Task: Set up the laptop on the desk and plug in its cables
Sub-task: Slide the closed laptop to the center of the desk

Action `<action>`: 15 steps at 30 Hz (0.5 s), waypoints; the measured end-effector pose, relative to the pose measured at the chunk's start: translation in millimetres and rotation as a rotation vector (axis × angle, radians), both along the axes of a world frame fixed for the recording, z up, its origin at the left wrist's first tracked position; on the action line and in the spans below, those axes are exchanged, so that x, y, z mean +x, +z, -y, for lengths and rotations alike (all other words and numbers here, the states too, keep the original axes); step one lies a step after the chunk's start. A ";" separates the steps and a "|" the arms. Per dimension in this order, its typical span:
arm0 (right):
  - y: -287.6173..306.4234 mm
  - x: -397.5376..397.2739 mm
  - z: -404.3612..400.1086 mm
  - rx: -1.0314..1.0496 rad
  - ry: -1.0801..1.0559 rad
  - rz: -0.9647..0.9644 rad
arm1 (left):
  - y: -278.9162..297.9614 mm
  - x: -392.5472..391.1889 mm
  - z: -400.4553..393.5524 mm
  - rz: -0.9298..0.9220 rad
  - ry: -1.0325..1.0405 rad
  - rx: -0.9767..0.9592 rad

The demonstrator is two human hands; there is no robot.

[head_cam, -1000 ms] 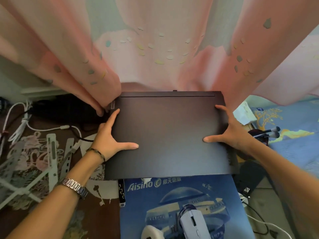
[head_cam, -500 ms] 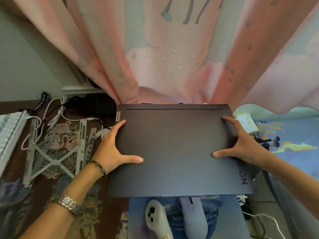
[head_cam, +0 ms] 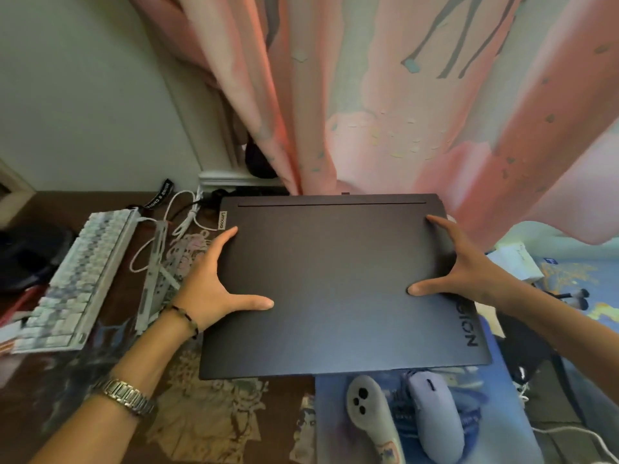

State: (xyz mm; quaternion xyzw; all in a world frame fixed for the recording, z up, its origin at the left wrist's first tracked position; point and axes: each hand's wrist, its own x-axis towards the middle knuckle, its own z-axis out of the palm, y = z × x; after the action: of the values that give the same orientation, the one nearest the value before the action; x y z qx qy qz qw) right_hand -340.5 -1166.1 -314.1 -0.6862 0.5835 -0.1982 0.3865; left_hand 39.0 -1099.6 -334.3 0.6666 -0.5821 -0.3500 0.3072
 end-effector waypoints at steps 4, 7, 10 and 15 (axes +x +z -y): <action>1.9 48.2 -8.8 -0.013 -0.017 0.038 | -0.3 49.2 -2.0 -0.014 -0.031 -0.024; 2.6 89.3 -20.0 -0.029 -0.075 0.037 | 2.6 92.7 0.0 -0.016 -0.061 -0.036; 0.0 133.7 -34.0 -0.087 -0.097 0.021 | 5.2 138.5 -0.3 0.005 -0.089 -0.042; -10.0 195.0 -48.3 -0.055 -0.136 0.058 | 7.7 200.4 -0.6 -0.016 -0.138 -0.038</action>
State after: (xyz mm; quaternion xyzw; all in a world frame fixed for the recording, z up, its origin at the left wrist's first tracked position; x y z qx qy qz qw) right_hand -145.5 -1117.7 -324.1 -0.6491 0.6117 -0.2598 0.3701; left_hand 239.4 -1099.0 -326.6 0.6160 -0.6308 -0.3645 0.2997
